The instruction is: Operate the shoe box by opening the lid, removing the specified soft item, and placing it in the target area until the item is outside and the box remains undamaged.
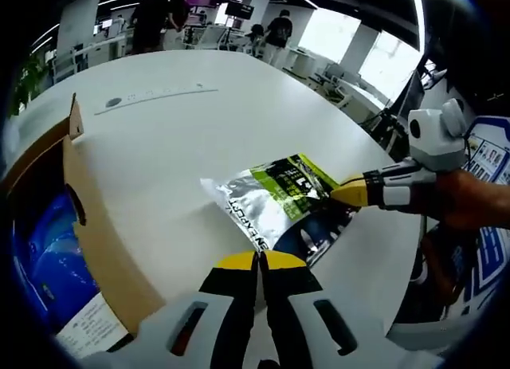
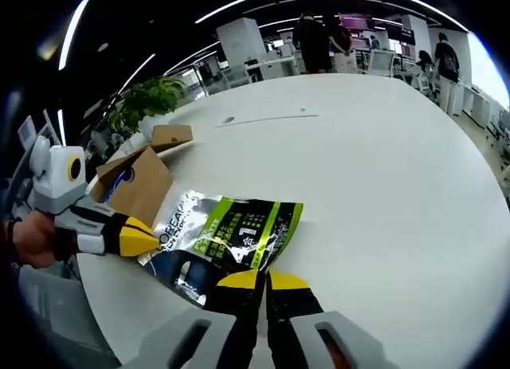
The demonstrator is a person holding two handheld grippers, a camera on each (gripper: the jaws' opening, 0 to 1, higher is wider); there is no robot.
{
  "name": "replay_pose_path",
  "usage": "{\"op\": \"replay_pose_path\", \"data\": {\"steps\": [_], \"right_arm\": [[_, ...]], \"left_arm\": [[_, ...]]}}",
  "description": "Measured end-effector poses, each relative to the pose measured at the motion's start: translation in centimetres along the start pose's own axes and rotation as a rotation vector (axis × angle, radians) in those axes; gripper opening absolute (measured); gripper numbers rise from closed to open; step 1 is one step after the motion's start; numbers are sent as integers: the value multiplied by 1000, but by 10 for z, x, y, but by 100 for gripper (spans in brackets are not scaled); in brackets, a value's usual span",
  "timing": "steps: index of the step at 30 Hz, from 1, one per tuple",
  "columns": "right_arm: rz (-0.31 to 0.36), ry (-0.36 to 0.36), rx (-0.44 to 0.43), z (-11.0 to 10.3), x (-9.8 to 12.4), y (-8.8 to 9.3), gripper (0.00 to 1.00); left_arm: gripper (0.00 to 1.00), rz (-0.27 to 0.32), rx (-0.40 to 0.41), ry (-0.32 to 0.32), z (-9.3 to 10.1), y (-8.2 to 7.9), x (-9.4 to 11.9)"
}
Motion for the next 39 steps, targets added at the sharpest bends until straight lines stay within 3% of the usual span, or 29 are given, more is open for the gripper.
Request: {"op": "replay_pose_path", "data": {"steps": [10,39], "right_arm": [[-16,-4,-16,1,-5,11,0],[-27,18,-30,11,-5,12,3]], "left_arm": [[0,-28,5,-53,-5,9,-7],[3,-43,-18,-66,-7,15,-11]]}}
Point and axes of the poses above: the point that each gripper's makers call its tool centre point, and the gripper's own axes: x roughly backward along the fingers, z roughly to its right, y roughly out of its underside, the point moved 6 cm from there along x, roughly backward along the fingers, and after that the axes turned 8 degrees about z, right-handed, at the moved point
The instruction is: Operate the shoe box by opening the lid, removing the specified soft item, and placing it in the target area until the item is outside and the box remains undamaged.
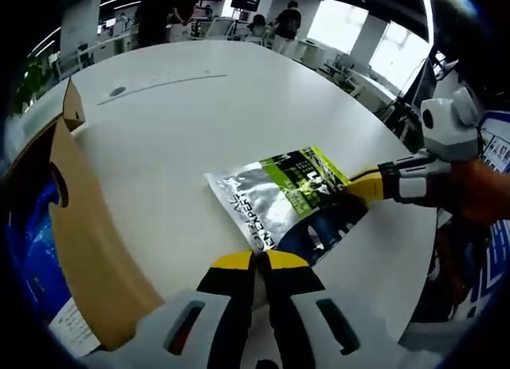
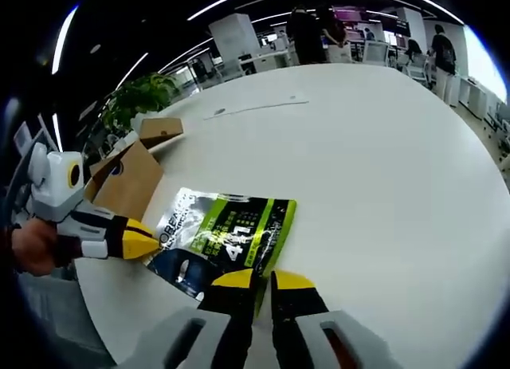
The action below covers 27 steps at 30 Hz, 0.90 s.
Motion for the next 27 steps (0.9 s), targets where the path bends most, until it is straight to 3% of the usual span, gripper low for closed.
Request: {"op": "replay_pose_path", "data": {"steps": [16,22,27], "right_arm": [[4,28,2,-7,17,1,5],[14,40,0,-14,27,3,5],[24,40,-5,-22,32,4,7]], "left_arm": [[12,-11,-35,8,1,5,18],[13,12,-45,18,-4,2,27],[14,34,-54,47,2,2,40]]}}
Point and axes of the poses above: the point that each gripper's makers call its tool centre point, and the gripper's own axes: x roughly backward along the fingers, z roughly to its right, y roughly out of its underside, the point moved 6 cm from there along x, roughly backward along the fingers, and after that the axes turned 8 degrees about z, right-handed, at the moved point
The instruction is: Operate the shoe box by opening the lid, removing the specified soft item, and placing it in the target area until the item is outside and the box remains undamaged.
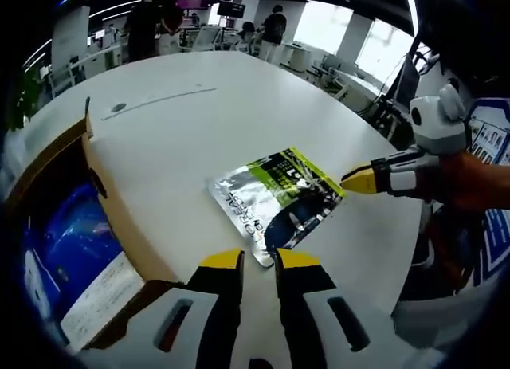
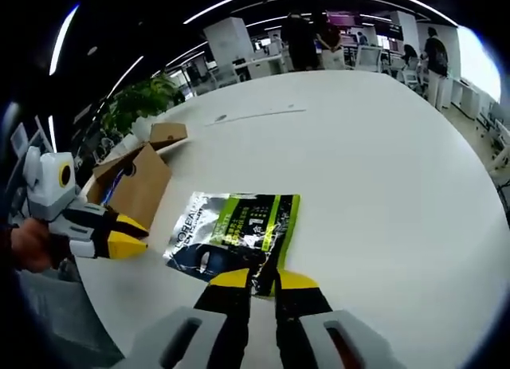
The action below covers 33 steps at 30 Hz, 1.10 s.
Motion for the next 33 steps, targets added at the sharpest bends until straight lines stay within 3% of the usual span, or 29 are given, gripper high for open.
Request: {"op": "replay_pose_path", "data": {"steps": [9,17,30,33], "right_arm": [[19,-10,3,-22,5,-2,10],[33,-39,9,-47,9,-3,15],[39,-99,49,-85,5,-9,19],[44,-109,46,-92,3,-13,19]], "left_arm": [[15,27,18,50,0,8,20],[18,59,7,66,-12,11,49],[20,124,24,14,-50,17,98],[21,158,63,1,-57,17,109]]}}
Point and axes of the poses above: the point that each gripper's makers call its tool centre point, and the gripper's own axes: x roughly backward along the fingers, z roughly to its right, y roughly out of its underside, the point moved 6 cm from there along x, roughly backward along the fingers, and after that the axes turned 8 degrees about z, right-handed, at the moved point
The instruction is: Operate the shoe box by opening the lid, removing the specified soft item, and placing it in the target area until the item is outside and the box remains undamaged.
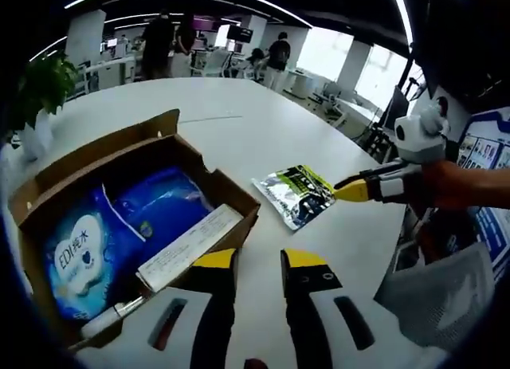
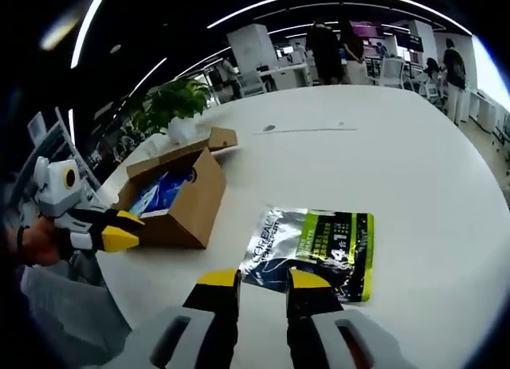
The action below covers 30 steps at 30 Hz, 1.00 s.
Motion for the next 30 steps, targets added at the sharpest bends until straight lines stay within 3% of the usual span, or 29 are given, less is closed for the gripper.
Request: {"op": "replay_pose_path", "data": {"steps": [22,30], "right_arm": [[13,-90,78,-55,-34,-36,19],[13,-116,104,-73,-52,-50,19]], "left_arm": [[25,75,-38,-60,-64,-16,66],[26,97,-30,-95,-94,-14,86]]}}
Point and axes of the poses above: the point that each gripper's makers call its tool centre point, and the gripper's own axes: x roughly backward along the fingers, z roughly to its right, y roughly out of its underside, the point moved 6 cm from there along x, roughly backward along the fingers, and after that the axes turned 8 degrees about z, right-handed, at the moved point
